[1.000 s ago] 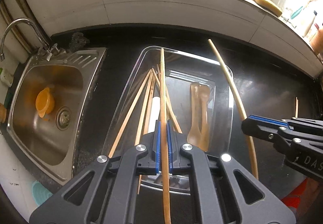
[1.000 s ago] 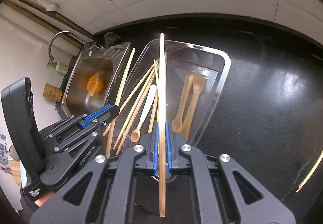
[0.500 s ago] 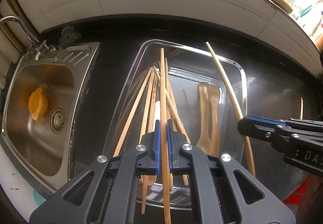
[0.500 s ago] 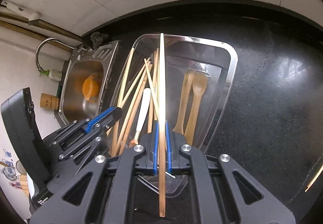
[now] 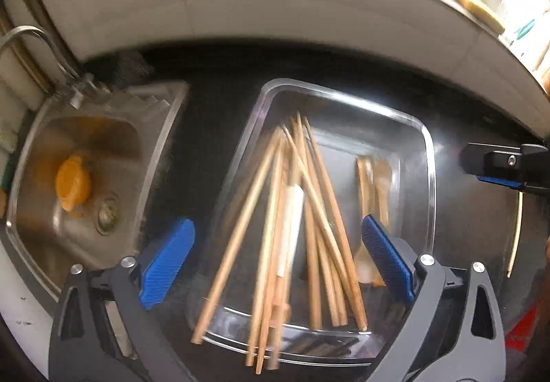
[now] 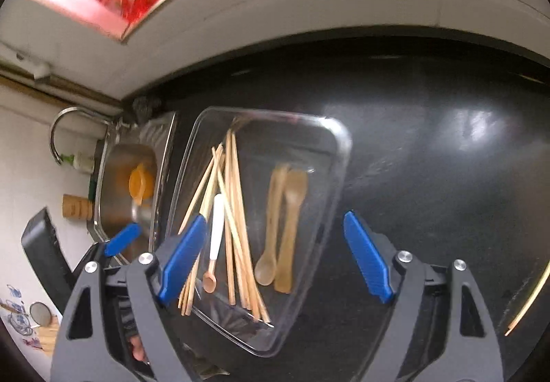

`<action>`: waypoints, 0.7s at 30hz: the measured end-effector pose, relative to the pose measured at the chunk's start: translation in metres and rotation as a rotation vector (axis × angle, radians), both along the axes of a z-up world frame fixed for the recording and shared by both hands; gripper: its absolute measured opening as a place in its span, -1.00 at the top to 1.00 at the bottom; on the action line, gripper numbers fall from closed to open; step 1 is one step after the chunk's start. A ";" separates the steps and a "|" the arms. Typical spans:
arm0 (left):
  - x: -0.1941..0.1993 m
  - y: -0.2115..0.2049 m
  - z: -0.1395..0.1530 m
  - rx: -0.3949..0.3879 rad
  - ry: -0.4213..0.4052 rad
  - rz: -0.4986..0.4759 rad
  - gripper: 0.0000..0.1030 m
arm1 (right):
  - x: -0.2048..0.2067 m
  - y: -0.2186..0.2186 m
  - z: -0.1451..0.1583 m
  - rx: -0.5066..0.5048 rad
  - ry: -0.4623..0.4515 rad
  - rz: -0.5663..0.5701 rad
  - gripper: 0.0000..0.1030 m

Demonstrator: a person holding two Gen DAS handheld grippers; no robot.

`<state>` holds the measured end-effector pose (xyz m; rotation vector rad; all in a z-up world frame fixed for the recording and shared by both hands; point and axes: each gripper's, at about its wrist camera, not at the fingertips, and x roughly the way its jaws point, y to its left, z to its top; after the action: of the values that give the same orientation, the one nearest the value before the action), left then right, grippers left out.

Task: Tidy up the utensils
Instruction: 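Open both tools to drop the chopsticks into the container, then move both open tools back to the last two chopsticks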

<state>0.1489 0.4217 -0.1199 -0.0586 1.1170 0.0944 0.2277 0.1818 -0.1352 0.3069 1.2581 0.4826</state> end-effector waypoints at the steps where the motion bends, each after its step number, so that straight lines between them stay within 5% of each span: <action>1: -0.002 0.002 0.002 -0.003 0.004 0.001 -0.88 | 0.000 -0.005 0.001 0.000 -0.002 -0.006 -0.55; 12: -0.016 -0.008 0.012 -0.009 -0.010 0.006 -0.88 | -0.026 -0.028 -0.001 0.012 -0.005 -0.021 -0.55; 21: -0.027 -0.075 0.013 -0.007 -0.026 -0.101 -0.88 | -0.054 -0.092 0.000 -0.020 -0.044 -0.110 -0.55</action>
<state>0.1218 0.3465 -0.1068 -0.0093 1.0924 -0.0001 0.1739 0.0896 -0.1352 0.3452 1.1955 0.3804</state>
